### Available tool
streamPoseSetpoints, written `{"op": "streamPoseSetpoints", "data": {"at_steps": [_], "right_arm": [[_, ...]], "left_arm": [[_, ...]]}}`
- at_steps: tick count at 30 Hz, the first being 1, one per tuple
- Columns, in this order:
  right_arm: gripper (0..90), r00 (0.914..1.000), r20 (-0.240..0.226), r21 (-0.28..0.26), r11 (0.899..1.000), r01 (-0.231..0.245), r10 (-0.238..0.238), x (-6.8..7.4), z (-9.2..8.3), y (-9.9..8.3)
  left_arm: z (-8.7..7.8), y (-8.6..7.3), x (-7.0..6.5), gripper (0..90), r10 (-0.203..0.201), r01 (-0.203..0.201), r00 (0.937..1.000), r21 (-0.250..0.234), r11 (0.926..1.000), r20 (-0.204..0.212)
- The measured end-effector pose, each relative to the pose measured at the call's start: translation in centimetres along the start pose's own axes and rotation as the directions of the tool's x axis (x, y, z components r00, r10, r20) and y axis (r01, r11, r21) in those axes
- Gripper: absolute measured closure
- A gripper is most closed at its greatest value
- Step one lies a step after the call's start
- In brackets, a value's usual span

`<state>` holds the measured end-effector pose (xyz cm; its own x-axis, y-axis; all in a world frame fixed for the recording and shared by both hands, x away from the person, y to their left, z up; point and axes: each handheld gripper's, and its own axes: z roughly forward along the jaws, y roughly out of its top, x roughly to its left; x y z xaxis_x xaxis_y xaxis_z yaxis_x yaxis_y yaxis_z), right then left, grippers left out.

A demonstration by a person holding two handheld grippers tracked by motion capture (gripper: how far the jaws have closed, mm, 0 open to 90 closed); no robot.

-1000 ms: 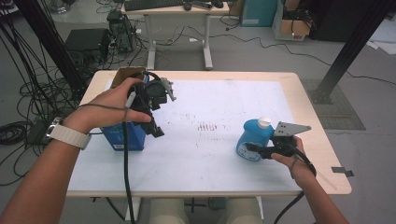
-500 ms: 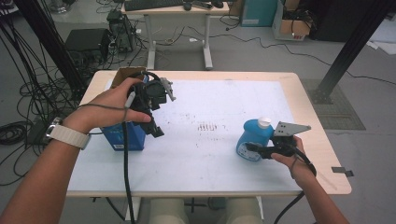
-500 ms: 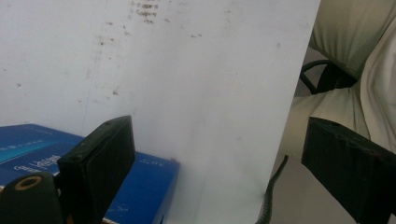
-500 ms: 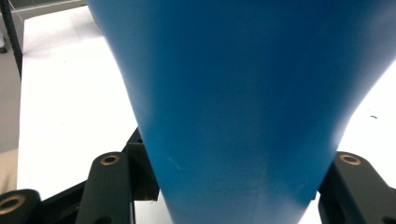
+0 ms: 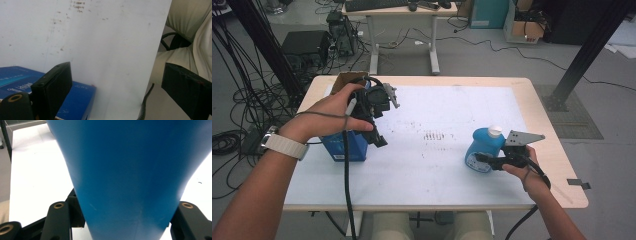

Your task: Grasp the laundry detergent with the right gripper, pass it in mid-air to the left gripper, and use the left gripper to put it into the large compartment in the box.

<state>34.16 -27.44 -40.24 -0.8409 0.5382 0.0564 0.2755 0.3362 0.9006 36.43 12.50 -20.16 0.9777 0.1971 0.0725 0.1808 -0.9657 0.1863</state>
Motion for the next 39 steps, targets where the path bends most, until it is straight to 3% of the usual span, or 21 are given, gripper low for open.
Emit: {"op": "streamPoseSetpoints", "data": {"at_steps": [39], "right_arm": [[42.1, 1.0, 0.0, -0.003, 1.0, -0.005, 0.005, -0.02, 0.0, -0.04]], "left_arm": [[-0.07, 0.08, -0.05, 10.1, -0.001, 0.001, 1.0, 0.003, 1.0, -0.004]]}}
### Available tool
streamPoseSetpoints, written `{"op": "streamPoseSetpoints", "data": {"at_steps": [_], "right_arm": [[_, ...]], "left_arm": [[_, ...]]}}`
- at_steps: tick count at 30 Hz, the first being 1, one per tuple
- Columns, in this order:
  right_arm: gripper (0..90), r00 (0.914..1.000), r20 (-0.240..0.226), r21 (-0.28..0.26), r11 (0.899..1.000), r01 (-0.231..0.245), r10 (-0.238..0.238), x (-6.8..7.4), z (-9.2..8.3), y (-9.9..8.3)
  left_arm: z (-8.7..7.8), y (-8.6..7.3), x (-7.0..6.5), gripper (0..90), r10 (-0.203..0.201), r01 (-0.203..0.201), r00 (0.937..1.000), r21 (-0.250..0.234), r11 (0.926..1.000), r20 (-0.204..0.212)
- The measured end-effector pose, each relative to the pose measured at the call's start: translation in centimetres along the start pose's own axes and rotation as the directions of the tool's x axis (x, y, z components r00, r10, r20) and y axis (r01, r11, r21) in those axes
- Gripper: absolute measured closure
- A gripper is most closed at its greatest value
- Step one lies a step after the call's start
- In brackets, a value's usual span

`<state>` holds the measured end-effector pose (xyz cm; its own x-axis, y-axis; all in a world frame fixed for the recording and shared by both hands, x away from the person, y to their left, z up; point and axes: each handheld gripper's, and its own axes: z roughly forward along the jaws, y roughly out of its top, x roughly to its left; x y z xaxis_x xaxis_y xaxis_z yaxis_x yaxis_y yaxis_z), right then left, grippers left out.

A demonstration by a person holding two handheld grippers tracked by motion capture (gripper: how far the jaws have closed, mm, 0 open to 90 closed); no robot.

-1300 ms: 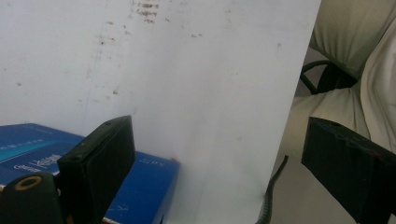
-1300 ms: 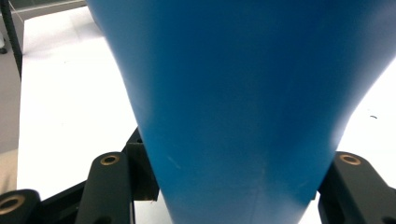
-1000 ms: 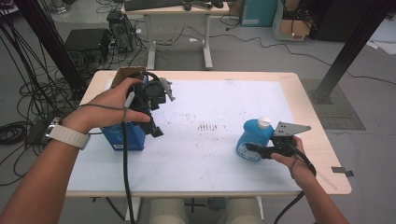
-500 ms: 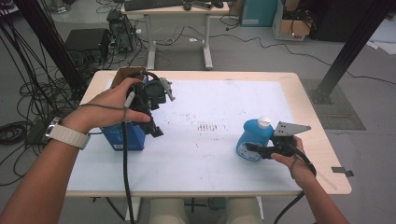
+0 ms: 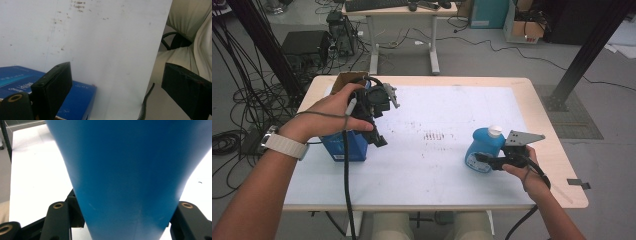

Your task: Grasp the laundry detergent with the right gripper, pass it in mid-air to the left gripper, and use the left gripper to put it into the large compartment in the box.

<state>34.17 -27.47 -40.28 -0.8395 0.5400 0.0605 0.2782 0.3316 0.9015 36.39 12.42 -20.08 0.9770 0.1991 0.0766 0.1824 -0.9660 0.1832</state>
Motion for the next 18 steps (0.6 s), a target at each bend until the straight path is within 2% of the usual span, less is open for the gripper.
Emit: {"op": "streamPoseSetpoints", "data": {"at_steps": [11, 18], "right_arm": [[42.2, 1.0, -0.003, -0.001, 1.0, 0.001, -0.001, -0.04, -0.01, -0.01], [42.5, 1.0, -0.002, -0.002, 1.0, 0.004, -0.004, -0.01, -0.01, 0.01]], "left_arm": [[-0.16, 0.06, -0.07, 10.1, 0.004, -0.004, 1.0, -0.003, 1.0, -0.008], [-0.51, 0.27, -0.38, 10.0, -0.002, 0.002, 0.9996, -0.007, 1.0, -0.029]]}}
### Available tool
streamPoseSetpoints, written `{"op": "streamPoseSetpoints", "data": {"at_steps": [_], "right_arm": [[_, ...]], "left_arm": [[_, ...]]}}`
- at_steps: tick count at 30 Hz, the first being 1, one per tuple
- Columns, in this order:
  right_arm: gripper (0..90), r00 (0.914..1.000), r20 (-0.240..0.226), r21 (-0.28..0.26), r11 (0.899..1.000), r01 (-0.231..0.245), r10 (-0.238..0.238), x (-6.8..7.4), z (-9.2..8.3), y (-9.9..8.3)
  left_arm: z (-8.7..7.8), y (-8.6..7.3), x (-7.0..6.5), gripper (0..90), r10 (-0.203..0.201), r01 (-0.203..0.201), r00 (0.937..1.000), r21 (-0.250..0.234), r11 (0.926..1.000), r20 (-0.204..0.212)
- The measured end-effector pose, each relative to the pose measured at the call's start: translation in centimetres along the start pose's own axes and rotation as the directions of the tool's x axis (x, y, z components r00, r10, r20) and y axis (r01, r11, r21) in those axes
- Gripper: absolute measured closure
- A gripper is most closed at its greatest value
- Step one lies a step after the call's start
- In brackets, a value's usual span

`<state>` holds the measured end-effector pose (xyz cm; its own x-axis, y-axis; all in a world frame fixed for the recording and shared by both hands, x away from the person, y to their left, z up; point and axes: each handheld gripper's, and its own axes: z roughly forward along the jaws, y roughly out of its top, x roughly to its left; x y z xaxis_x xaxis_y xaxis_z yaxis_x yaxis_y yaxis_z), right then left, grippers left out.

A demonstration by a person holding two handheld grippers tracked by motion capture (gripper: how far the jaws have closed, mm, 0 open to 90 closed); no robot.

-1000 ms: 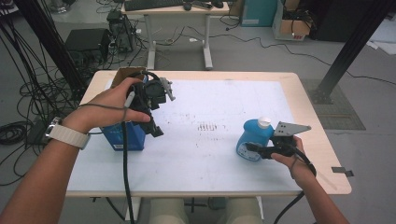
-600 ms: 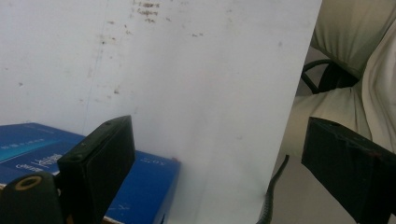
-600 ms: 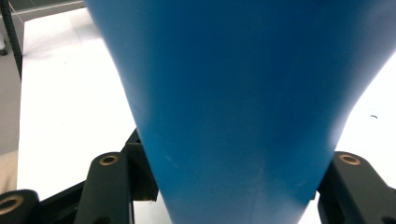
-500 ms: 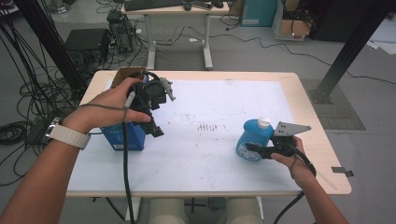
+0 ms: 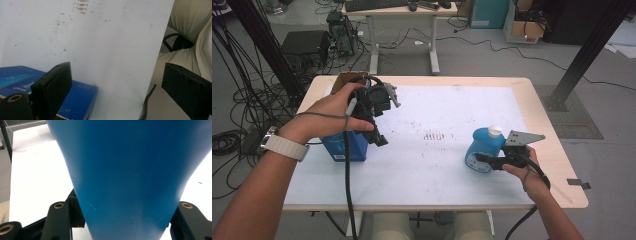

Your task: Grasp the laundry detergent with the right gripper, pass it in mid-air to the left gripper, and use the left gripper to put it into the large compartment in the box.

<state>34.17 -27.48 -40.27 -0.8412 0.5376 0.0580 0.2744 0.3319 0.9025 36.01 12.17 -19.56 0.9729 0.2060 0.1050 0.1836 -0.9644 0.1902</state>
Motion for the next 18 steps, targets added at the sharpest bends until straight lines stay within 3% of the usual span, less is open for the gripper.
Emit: {"op": "streamPoseSetpoints", "data": {"at_steps": [10, 18], "right_arm": [[42.9, 0.9999, -0.016, -0.001, 1.0, -0.003, 0.003, 0.0, -0.1, 0.3], [42.9, 0.9982, -0.051, -0.022, 0.999, 0.033, -0.034, 0.9, -0.9, 2.4]], "left_arm": [[-1.3, 0.9, -1.2, 9.6, 0.023, -0.023, 0.9993, -0.014, 0.9996, -0.028], [-2.3, 1.9, -1.7, 8.7, 0.024, -0.025, 0.9991, -0.024, 0.9994, -0.034]]}}
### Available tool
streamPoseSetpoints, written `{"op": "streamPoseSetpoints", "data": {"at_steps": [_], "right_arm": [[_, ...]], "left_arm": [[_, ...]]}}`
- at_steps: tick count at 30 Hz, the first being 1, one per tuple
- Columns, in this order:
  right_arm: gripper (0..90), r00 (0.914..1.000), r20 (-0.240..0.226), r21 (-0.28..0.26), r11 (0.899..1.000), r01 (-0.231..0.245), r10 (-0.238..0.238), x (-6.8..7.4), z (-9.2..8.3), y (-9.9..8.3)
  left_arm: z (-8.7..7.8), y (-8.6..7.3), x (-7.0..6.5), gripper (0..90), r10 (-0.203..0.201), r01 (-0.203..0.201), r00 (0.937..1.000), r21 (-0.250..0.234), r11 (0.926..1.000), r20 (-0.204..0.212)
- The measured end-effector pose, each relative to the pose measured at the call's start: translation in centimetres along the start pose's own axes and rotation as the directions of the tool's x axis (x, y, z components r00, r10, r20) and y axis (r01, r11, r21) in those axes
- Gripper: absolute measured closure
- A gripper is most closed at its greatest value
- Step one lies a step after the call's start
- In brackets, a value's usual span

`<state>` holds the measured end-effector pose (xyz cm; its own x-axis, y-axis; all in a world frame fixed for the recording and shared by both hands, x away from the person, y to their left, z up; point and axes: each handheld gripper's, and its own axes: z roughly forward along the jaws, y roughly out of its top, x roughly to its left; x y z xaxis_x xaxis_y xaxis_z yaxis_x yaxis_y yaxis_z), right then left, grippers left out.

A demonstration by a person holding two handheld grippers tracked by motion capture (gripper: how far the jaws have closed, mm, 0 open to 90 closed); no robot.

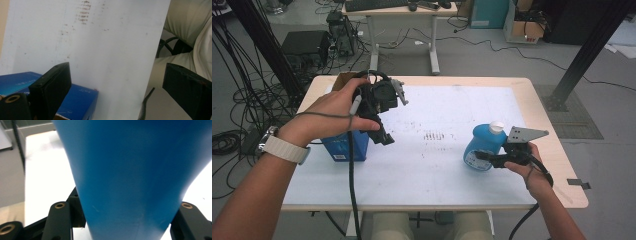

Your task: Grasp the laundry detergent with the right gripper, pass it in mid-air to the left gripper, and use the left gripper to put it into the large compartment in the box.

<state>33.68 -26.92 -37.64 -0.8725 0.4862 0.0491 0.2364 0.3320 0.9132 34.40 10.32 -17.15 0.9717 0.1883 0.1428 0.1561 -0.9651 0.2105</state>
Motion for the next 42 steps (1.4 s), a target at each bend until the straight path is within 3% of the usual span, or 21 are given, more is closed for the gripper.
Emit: {"op": "streamPoseSetpoints", "data": {"at_steps": [4, 12, 19, 26, 31, 42], "right_arm": [[42.9, 0.9988, -0.049, -0.007, 1.0, 0.01, -0.01, 0.8, -0.3, 1.2], [42.8, 0.9923, -0.123, -0.013, 1.0, 0.014, -0.015, 1.8, -0.8, 3.3], [42.8, 0.9813, -0.192, -0.004, 1.0, 0.015, -0.016, 2.6, -1.2, 5.1], [42.8, 0.9704, -0.239, 0.001, 0.999, 0.034, -0.033, 3.3, -1.2, 6.5], [42.8, 0.9579, -0.284, -0.001, 0.999, 0.046, -0.045, 3.9, -0.9, 7.4], [42.8, 0.9364, -0.337, -0.015, 0.995, 0.098, -0.097, 5.3, 0.5, 9.3]], "left_arm": [[-0.8, 0.5, -0.2, 8.7, -0.013, 0.013, 0.9999, -0.032, 0.9994, 0.005], [-2.4, 1.3, -0.7, 7.1, -0.008, 0.008, 1.0, -0.04, 0.9992, 0.003], [-3.8, 2.0, -1.5, 5.0, -0.024, 0.025, 0.9996, -0.058, 0.998, 0.012], [-4.8, 3.0, -2.2, 4.5, 0.013, -0.011, 0.9996, -0.045, 0.9989, 0.027], [-5.0, 3.8, -2.8, 4.2, 0.039, -0.037, 0.9986, -0.052, 0.998, 0.035], [-5.0, 5.3, -3.7, 4.6, 0.094, -0.089, 0.9926, -0.066, 0.9938, 0.076]]}}
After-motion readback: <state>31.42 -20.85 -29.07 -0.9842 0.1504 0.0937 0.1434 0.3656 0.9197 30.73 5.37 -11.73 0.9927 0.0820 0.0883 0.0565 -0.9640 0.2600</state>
